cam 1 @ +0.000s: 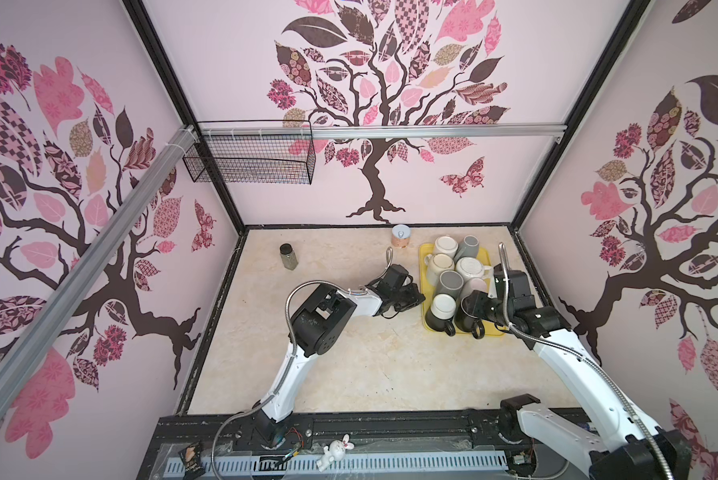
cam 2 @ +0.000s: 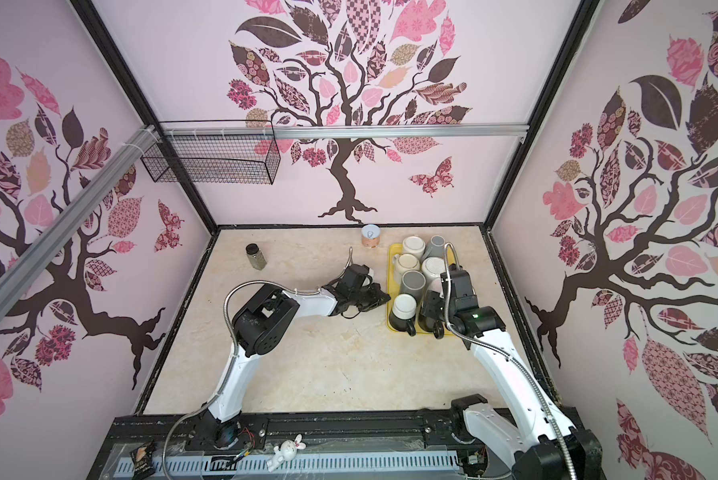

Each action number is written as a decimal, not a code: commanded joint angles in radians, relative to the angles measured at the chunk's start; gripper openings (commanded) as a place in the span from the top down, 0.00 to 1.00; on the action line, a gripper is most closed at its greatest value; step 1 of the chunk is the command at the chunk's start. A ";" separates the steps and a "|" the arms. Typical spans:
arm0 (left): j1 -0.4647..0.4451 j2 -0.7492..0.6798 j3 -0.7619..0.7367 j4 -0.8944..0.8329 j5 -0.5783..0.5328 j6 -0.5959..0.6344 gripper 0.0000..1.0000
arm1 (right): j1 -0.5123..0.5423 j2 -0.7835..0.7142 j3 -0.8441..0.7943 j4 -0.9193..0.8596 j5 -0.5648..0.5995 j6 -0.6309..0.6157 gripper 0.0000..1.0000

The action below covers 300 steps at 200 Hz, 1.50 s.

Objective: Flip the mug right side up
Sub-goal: 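Push the yellow tray farther from the robot with both grippers, then lower left gripper onto the upside-down black mug with white base and grasp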

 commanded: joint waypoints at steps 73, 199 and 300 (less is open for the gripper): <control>0.025 -0.304 -0.140 -0.170 -0.097 0.265 0.61 | 0.190 -0.021 -0.194 0.102 -0.070 0.061 0.39; 0.009 -0.735 -0.583 -0.336 -0.225 0.446 0.55 | 0.221 0.282 -0.152 0.288 -0.091 0.056 0.26; 0.009 -0.747 -0.607 -0.351 -0.227 0.424 0.54 | 0.303 0.358 -0.091 0.400 -0.214 0.142 0.28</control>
